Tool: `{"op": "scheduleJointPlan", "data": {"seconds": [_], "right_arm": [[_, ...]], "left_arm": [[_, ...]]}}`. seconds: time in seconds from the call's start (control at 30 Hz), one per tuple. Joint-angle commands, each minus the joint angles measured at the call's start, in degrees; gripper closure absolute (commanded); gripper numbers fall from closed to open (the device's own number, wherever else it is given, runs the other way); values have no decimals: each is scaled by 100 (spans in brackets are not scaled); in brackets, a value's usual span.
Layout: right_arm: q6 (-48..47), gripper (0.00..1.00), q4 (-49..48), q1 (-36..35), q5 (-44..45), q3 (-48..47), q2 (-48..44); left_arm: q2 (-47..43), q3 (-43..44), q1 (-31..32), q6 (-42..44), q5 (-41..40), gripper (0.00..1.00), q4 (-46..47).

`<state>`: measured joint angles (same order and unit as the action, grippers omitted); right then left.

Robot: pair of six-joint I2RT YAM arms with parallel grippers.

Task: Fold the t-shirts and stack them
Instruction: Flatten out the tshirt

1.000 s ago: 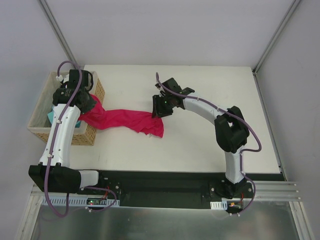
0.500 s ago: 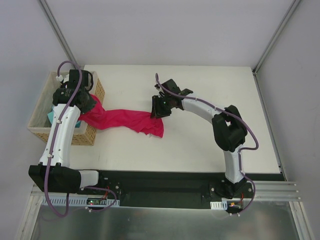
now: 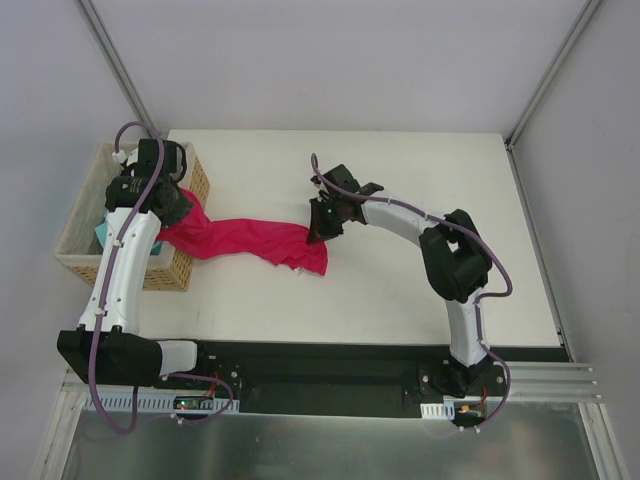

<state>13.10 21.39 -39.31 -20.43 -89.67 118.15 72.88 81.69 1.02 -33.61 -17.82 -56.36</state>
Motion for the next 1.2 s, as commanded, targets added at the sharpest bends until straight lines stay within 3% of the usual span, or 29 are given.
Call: {"op": "scheduleJointPlan", "data": {"seconds": [0.0, 0.4, 0.8, 1.17], "right_arm": [[-27, 99, 23, -33, 73, -199, -37], [-818, 99, 1025, 362, 741, -1737, 33], [-1231, 99, 1394, 933, 1304, -2292, -450], [-1275, 99, 1517, 1311, 1480, -2888, -249]], "left_arm": [[-81, 57, -66, -23, 60, 100, 63], [-143, 417, -66, 302, 613, 100, 819], [68, 1024, -66, 566, 1061, 100, 1118], [156, 1358, -66, 706, 1264, 100, 1233]]}}
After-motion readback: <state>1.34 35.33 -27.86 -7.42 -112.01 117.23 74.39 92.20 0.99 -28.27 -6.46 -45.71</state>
